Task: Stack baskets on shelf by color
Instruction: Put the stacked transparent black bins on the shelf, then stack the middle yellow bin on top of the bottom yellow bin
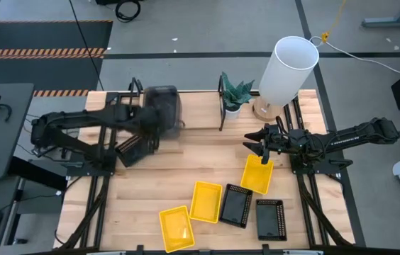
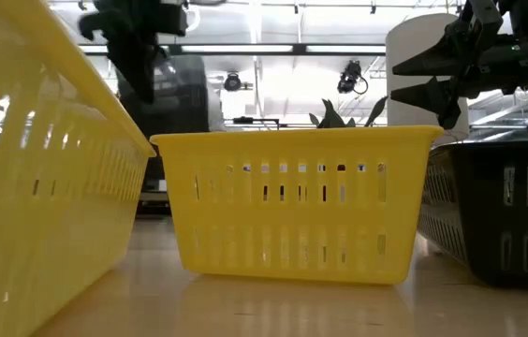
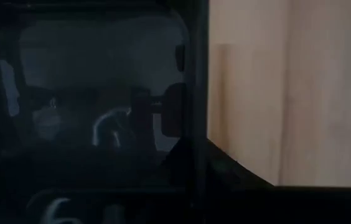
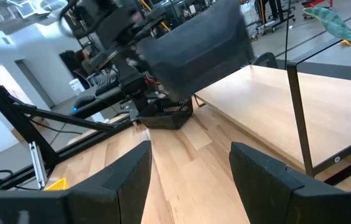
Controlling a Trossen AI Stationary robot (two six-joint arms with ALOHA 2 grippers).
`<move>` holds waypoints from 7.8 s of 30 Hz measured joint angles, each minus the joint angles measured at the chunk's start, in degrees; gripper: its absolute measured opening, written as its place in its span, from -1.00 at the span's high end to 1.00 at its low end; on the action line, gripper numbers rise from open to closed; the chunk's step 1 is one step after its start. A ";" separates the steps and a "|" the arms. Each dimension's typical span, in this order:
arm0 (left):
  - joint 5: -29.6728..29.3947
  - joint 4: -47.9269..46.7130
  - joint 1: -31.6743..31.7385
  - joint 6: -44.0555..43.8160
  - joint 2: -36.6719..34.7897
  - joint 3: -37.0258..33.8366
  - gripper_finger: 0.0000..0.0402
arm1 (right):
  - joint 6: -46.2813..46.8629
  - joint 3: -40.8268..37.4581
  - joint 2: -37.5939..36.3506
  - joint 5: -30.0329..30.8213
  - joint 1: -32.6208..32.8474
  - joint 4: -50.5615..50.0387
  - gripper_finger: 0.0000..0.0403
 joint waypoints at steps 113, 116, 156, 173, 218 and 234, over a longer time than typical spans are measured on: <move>8.87 20.57 -27.52 -16.96 30.72 15.82 0.15 | 0.00 0.01 0.00 0.00 0.00 1.29 -0.10; 8.93 26.14 -25.83 -15.57 32.52 15.82 0.15 | 0.00 0.01 0.00 0.02 0.00 1.29 -0.10; 9.06 39.92 -23.50 -8.99 45.28 15.76 0.54 | 0.00 0.02 0.01 0.01 0.00 1.76 -0.10; 9.91 36.65 -22.34 -9.75 42.55 15.80 0.97 | 0.00 0.02 0.02 0.01 0.00 1.75 -0.10; -4.12 16.01 -42.91 -56.07 24.53 10.08 0.95 | 0.00 0.02 0.00 0.00 0.00 2.60 -0.10; -6.61 16.97 -47.15 -58.96 27.06 10.19 0.95 | 0.00 0.02 0.02 0.00 0.00 2.75 -0.10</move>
